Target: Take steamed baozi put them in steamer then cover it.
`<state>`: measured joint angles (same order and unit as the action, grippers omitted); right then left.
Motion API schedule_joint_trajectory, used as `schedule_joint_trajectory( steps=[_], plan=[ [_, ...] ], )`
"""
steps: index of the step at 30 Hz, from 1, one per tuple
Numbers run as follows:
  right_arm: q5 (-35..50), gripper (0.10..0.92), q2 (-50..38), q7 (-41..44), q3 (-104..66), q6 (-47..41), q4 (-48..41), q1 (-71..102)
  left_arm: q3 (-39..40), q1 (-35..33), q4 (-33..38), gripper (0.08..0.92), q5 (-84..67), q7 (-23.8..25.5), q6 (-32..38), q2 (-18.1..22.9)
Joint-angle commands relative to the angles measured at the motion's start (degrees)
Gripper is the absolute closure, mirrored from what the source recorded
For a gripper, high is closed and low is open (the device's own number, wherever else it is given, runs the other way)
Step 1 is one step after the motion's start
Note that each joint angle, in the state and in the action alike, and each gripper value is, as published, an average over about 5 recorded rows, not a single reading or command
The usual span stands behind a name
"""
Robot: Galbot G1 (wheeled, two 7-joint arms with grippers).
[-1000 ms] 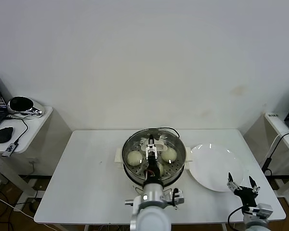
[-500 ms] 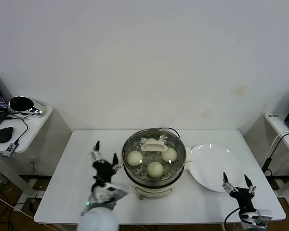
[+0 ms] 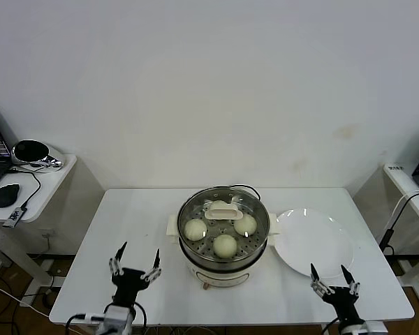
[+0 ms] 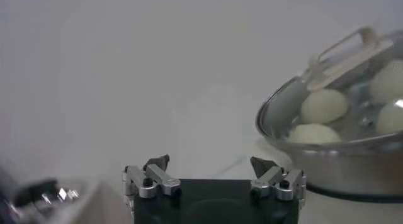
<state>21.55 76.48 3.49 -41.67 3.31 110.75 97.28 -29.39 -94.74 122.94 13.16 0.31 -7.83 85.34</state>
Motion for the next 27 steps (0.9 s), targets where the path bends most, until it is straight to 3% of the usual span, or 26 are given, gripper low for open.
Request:
schedule_joint_trajectory(
  steps=[1, 27],
  plan=[
    [-0.59, 0.203, -0.19, -0.88, 2.71, 1.83, -0.30, 2.59, -5.25, -7.63, -2.45, 0.177, -10.14, -1.18, 8.53, 0.75],
    [-1.69, 0.203, -1.15, -1.97, 3.54, -0.99, -0.30, 1.69, -4.90, -12.58, 2.79, 0.177, -9.06, 0.84, 2.36, 1.30]
  ],
)
